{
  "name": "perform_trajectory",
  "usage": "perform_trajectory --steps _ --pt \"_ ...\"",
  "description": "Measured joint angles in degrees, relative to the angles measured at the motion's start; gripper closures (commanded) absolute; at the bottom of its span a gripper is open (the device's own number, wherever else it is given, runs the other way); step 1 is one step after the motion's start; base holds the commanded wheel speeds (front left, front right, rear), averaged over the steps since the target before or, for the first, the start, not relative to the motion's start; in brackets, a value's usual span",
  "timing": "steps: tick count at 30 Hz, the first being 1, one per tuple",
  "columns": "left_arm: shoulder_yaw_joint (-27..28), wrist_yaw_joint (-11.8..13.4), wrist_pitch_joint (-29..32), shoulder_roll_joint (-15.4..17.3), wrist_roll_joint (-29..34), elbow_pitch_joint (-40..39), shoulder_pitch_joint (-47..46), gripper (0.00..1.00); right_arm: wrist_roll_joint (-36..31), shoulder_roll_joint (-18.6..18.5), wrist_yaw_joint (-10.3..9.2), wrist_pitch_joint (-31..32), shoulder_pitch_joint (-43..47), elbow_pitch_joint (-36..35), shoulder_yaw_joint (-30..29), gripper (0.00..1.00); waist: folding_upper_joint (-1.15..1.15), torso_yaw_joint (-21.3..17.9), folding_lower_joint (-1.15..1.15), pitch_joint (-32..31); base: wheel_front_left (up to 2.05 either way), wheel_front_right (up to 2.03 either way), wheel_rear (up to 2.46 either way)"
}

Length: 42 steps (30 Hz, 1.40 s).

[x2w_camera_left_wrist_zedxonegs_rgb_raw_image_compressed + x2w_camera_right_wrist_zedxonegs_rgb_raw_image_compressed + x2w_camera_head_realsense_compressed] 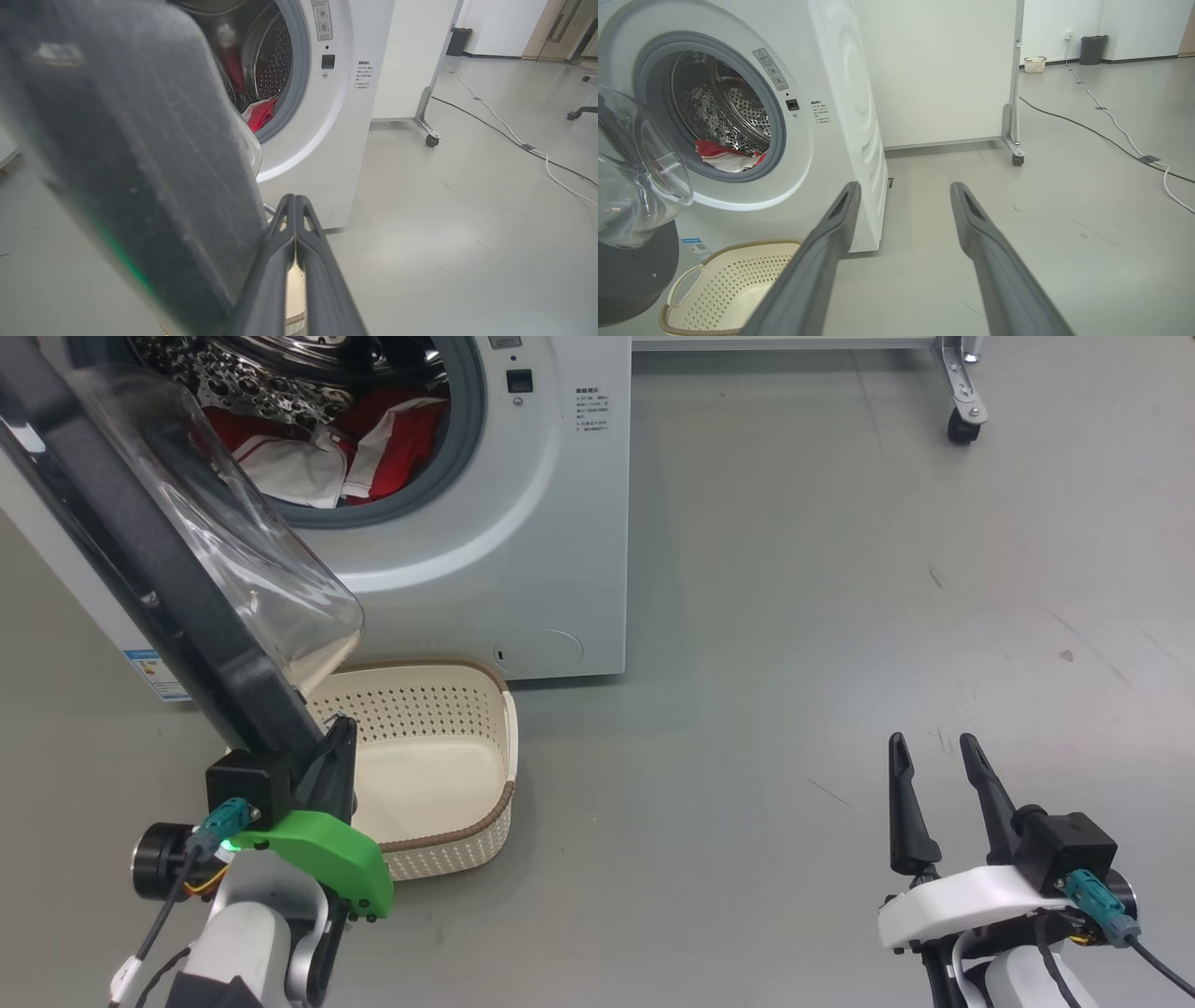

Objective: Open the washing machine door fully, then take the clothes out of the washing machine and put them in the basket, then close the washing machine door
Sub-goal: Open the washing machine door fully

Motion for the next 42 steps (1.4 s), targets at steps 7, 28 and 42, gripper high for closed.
perform_trajectory --steps 7,28,42 --pt "-0.9 -0.1 -0.6 -0.5 -0.6 1.3 -0.8 1.0 -0.2 0.1 0.21 0.0 0.6 0.4 -0.3 0.0 0.0 2.0 0.0 -0.4 0.0 0.0 0.0" --pt "1.4 0.0 -3.5 -0.8 -2.2 4.4 -0.9 1.0 -1.2 0.2 1.79 0.0 1.9 1.2 0.4 0.0 0.0 10.6 0.0 -1.5 0.0 0.0 0.0" --pt "8.4 2.2 -5.2 1.2 -6.2 4.0 -1.0 1.0 -2.9 0.0 2.72 0.5 1.7 1.2 2.6 0.0 0.0 15.1 0.0 1.4 0.0 0.0 0.0"
